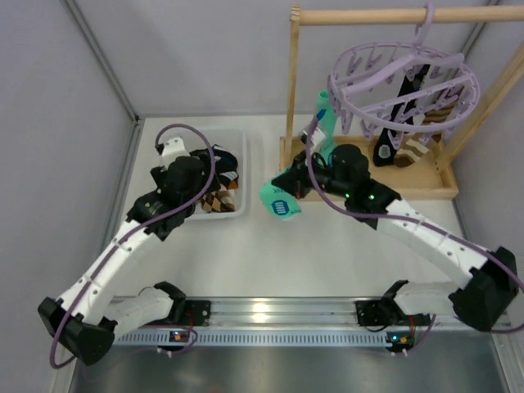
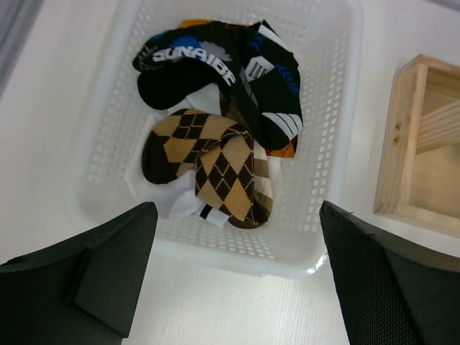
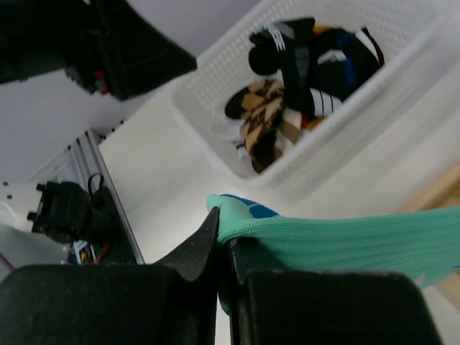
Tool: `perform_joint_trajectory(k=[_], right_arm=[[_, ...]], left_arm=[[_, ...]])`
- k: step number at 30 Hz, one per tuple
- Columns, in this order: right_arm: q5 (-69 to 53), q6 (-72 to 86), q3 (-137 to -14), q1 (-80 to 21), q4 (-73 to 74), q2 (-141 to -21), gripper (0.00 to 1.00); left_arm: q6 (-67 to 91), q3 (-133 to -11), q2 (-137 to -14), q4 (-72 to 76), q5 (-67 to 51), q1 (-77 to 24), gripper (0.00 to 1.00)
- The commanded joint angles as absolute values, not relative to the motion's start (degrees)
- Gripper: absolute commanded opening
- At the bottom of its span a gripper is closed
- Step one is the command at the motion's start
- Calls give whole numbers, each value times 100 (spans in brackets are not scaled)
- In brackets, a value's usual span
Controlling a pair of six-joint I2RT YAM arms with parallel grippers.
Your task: Remove the socks clipped to the hanger
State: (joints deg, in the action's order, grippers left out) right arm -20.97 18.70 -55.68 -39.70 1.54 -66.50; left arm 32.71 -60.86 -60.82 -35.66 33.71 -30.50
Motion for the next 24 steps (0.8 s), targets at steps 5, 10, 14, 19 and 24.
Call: perform_joint_trajectory(k=[5, 10, 14, 19, 24], right_arm=[[-2504, 1538, -7934, -4614, -1098, -9223, 0], [-3058, 1652, -10051, -4825, -950, -10966, 0], [-2813, 1723, -11187, -4843, -598, -12432, 4], [-2392, 1486, -12506, -4843, 395, -13175, 78], [-1952, 1073, -12928, -4782, 869, -12920, 85]], left_arm=[[3112, -6741, -4800, -4588, 4104, -3067, 98], [2699, -6952, -4140, -4693, 4568, -3067, 98], [2558, -6961, -3894, -4808, 4816, -3067, 98], [2470, -6698, -3814, -4808, 4641, -3067, 98], [2557, -6277, -3841, -4799, 4640, -3067, 98]])
